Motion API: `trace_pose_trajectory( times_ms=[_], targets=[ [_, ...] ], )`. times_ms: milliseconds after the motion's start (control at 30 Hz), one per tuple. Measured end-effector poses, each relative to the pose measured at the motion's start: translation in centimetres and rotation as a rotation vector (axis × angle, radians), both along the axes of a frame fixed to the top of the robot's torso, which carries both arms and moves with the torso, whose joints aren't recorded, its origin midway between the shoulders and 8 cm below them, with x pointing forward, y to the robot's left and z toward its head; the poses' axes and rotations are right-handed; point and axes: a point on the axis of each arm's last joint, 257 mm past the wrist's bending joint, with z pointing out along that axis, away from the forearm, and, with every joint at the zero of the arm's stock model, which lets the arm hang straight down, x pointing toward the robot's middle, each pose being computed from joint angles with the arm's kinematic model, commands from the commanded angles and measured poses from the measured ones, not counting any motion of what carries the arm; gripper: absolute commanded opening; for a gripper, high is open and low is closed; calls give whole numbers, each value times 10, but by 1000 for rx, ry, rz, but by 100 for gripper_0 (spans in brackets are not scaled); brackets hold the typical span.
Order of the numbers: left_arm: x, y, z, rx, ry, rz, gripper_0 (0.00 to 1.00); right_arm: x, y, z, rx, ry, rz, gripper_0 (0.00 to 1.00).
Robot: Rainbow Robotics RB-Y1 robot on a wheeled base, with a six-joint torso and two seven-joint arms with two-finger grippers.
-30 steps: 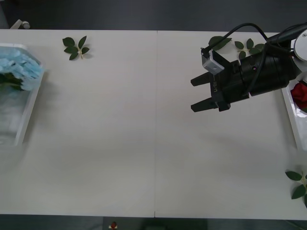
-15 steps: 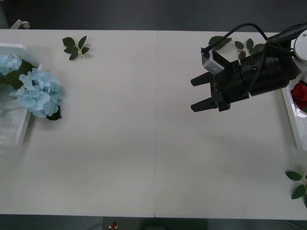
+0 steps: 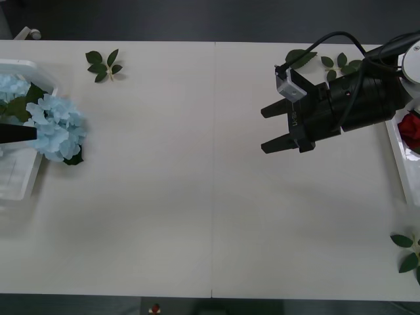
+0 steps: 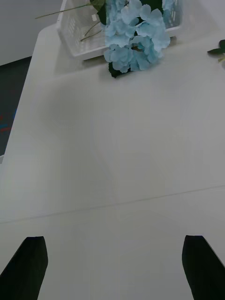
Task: Put the red flowers into the right box and the blue flowers into the left box
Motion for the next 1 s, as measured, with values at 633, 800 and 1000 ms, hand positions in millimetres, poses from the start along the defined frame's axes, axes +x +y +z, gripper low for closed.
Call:
trace_pose_trajectory(
  times_ms=[633,800,1000],
  targets=[
    [-21,-220,-25,-41,-302,-472,77,0,0,0,0,0,0,83],
    [-24,-243,-14,-108,-343,-434,77,0,0,0,0,0,0,83],
    [-30,-257,-11,-114,-420,-449,77,0,0,0,0,0,0,83]
  ],
)
